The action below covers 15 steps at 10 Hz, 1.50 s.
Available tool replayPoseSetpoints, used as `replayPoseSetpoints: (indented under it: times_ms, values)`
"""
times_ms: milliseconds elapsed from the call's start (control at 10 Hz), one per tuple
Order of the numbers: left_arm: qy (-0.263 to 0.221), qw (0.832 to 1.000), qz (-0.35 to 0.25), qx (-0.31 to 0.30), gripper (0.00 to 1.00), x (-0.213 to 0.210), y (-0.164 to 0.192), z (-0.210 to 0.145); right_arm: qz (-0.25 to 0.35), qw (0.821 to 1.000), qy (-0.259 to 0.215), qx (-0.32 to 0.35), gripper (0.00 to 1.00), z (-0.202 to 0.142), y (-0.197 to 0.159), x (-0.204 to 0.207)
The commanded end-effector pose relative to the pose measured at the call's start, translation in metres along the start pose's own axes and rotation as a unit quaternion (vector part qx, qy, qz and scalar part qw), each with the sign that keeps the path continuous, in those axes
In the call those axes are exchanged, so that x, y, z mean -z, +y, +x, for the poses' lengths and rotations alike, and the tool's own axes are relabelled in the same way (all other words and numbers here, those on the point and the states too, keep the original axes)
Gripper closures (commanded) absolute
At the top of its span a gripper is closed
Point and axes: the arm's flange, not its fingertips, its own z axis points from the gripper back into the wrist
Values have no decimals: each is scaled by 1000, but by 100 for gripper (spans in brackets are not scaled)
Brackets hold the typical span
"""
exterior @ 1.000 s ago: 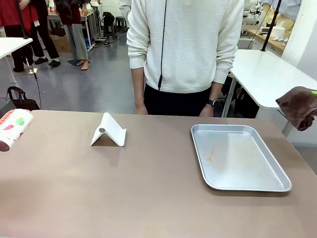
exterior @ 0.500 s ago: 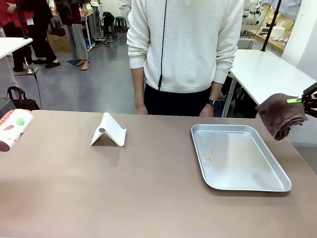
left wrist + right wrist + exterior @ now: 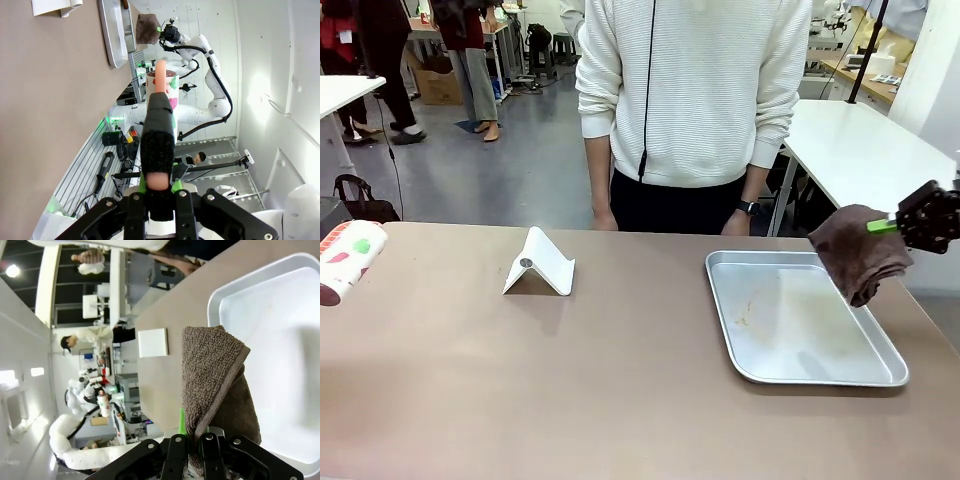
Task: Clean the surface of the table.
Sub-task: Clean the area not pointed to by the person.
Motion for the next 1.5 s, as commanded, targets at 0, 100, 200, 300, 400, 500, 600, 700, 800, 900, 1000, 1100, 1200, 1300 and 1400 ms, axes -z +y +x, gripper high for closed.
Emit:
replayPoseSetpoints:
  times_ms: [0,100,200,300,400,500,600,700,800,900,1000,1100,1200,1300,1400]
  values:
    - [-9,1000,-8,-1,81,-2,-6,0,-23,999,12,-24,93,-11,0,25]
    - [-9,1000,-8,-1,81,-2,-6,0,-34,999,16,-34,93,-15,0,38]
    - [-9,1000,-8,-1,81,-2,-6,0,-39,998,23,-41,93,-18,1,50]
    - [-9,1000,-8,-1,81,-2,-6,0,-49,997,27,-54,93,-24,3,60]
    - [-9,1000,-8,-1,81,-2,-6,0,-59,996,32,-64,93,-30,3,73]
    - [-9,1000,-8,-1,81,-2,-6,0,-80,993,29,-80,93,-35,1,87]
    - [-9,1000,-8,-1,81,-2,-6,0,-109,989,2,-102,93,-33,-4,101]
    - [-9,1000,-8,-1,81,-2,-6,0,-123,987,-6,-104,93,-26,-8,112]
    - [-9,1000,-8,-1,81,-2,-6,0,-129,985,-26,-110,93,-18,-11,118]
    - [-9,1000,-8,-1,81,-2,-6,0,-135,982,-64,-120,93,-7,-12,122]
    - [-9,1000,-8,-1,81,-2,-6,0,-132,982,-79,-114,93,0,-13,127]
    - [-9,1000,-8,-1,81,-2,-6,0,-143,980,-72,-118,93,6,-15,134]
    - [-9,1000,-8,-1,81,-2,-6,0,-158,976,-85,-127,93,9,-17,142]
    - [-9,1000,-8,-1,81,-2,-6,0,-164,975,-83,-128,93,11,-20,150]
    - [-9,1000,-8,-1,81,-2,-6,0,-175,970,-93,-140,93,13,-24,159]
